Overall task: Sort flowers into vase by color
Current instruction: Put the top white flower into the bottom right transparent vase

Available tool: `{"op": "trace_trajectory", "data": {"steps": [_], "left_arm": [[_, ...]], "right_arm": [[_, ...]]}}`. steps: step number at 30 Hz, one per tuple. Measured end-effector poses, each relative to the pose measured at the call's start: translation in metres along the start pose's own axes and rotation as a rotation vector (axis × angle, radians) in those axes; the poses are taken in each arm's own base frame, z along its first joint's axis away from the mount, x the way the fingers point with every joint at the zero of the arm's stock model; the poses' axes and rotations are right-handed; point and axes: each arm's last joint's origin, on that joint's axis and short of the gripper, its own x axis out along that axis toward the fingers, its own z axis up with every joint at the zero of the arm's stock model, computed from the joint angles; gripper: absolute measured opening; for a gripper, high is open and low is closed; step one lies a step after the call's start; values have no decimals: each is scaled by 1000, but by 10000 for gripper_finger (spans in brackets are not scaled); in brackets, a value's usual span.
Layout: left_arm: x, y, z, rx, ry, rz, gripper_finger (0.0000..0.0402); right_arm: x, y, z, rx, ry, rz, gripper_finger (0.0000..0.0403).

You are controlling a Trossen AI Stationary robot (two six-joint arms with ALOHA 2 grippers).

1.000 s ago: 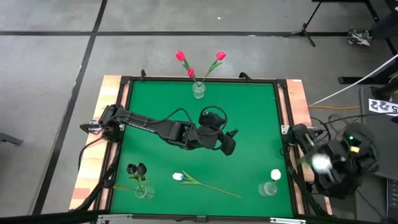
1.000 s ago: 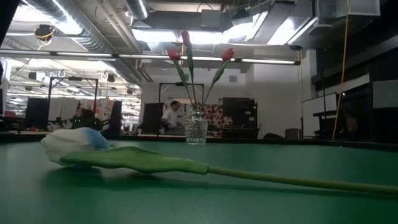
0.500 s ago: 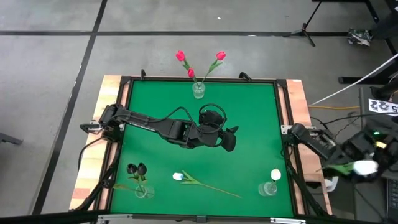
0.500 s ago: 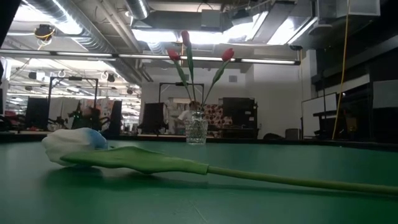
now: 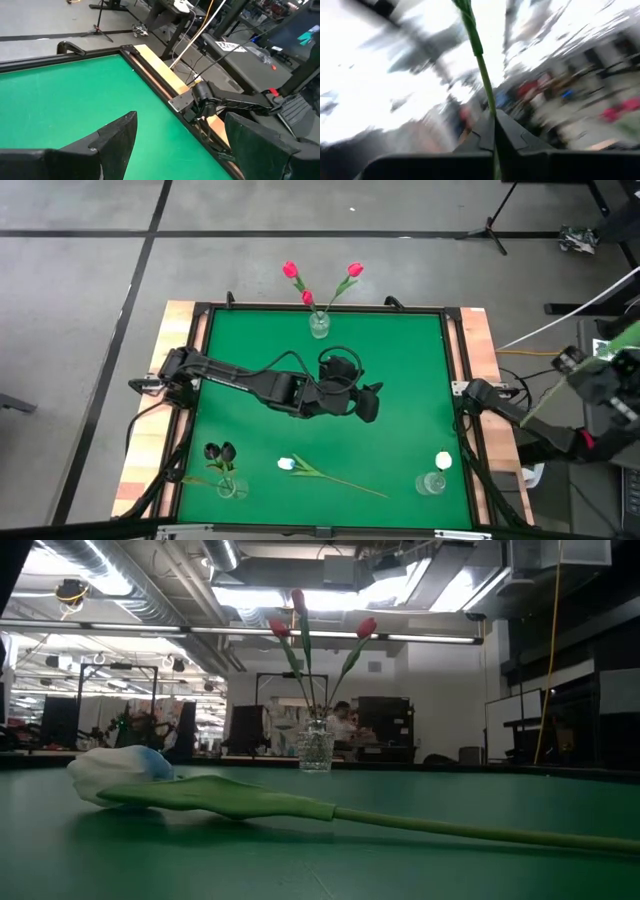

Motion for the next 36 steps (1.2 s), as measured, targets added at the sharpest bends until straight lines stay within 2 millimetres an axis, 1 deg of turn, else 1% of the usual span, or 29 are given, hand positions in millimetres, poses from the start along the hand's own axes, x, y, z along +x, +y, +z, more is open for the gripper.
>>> {"op": "trace_trajectory", "data": {"steps": [3,5,7,8,10,12,14,16,18,20,22,25,27,31,34,36], "left_arm": [[-3,0,4,-2,-2,-2,294],[-8,-1,7,6,-5,-11,294],[-12,-1,11,24,-9,-18,294],[-15,-2,13,39,-10,-23,294],[-21,-2,17,65,-12,-31,294],[-29,-1,21,102,-2,-29,294],[-36,1,26,115,6,-21,294],[-40,4,30,128,16,-8,294],[-44,7,33,143,24,3,294],[-48,9,36,166,27,5,294],[-53,11,41,188,31,7,294],[-61,14,48,209,35,12,294],[-62,16,50,215,38,17,294],[-65,21,55,242,45,33,294],[-65,26,60,248,49,52,294],[-67,30,63,262,61,69,294]], "right_arm": [[-2,12,4,9,-200,-141,0],[-1,26,6,-66,-336,-169,0],[6,40,4,-161,-419,-167,0],[13,44,1,-186,-422,-164,0],[29,46,-5,-222,-360,-163,0],[45,39,-10,-181,-317,-212,0],[59,32,-11,-170,-299,-247,0],[69,34,-10,-204,-327,-236,0],[76,41,-7,-251,-364,-196,0],[86,41,5,-268,-388,-157,0],[98,33,23,-223,-359,-131,0],[119,14,56,-141,-259,-121,0],[134,6,76,-100,-183,-89,0],[167,-7,115,-100,-62,-18,0],[190,-19,137,-111,23,-1,0],[201,-24,147,-131,73,10,0]]}}
